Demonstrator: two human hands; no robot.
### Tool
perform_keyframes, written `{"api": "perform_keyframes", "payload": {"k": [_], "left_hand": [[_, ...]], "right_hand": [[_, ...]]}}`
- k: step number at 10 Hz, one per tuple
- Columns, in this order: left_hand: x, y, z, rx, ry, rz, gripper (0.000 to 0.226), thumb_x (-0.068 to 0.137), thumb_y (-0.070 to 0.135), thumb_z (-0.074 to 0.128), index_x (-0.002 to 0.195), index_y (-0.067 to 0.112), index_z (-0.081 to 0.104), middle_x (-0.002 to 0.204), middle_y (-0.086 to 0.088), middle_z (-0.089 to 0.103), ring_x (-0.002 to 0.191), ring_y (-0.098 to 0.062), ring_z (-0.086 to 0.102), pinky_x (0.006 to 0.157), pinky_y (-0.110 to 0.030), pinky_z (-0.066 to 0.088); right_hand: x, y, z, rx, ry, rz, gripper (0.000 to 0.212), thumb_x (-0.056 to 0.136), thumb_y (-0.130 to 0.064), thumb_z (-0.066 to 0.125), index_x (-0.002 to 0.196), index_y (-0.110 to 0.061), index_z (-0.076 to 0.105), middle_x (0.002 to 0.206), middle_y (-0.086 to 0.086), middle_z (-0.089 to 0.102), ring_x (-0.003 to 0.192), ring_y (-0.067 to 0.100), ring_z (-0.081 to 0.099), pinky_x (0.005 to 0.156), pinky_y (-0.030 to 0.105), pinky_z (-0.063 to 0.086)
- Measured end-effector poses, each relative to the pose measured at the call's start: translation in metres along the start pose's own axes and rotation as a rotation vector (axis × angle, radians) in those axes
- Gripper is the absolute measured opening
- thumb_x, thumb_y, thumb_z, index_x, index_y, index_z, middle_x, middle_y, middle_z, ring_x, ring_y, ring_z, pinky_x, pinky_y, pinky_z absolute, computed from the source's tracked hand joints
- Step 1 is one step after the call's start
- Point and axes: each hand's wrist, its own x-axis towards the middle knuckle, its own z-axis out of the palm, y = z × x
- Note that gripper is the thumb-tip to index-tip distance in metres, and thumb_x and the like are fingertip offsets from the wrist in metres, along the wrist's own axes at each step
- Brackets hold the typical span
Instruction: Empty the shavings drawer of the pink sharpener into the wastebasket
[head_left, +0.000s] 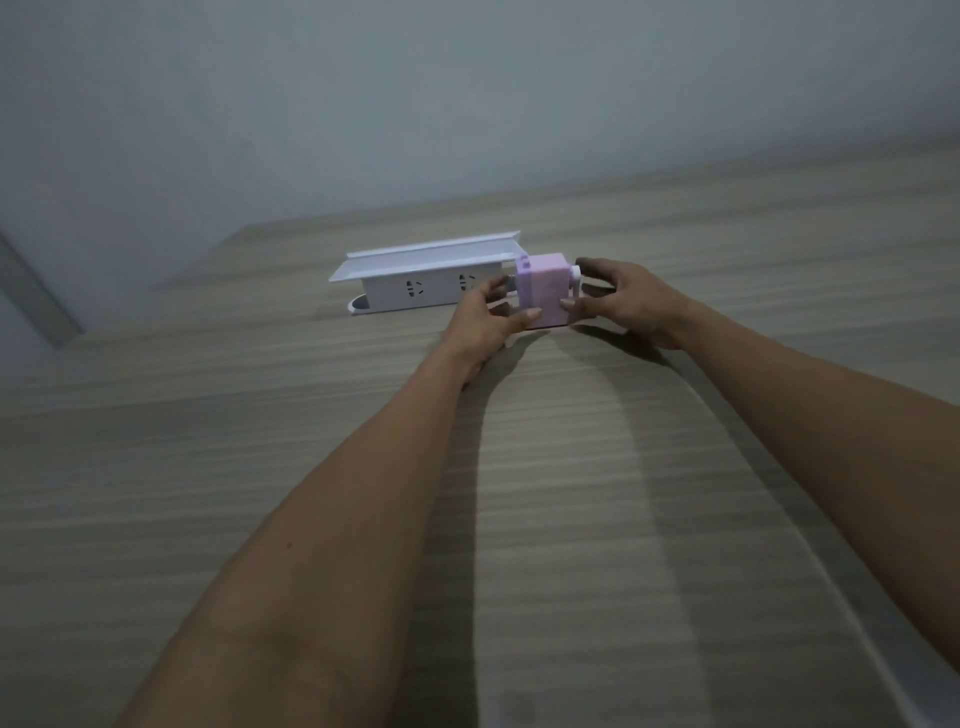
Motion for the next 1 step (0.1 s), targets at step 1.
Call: {"api": "perform_keyframes", "payload": {"k": [1], "left_hand": [[-0.0192, 0.0030, 0.0008, 0.056, 0.079, 0.020, 0.077, 0.087, 0.005, 0.073, 0.153, 0.007, 0.034, 0.155, -0.015, 0.038, 0.130, -0.023, 0.048, 0.102, -0.035, 0.047]], "right_hand": [[-0.0183, -0.0075, 0.0094, -0.071, 0.133, -0.015, 0.088, 0.087, -0.026, 0.077, 0.157, -0.007, 0.028, 0.165, 0.009, 0.029, 0.147, 0.026, 0.035, 0.113, 0.034, 0.037]]}}
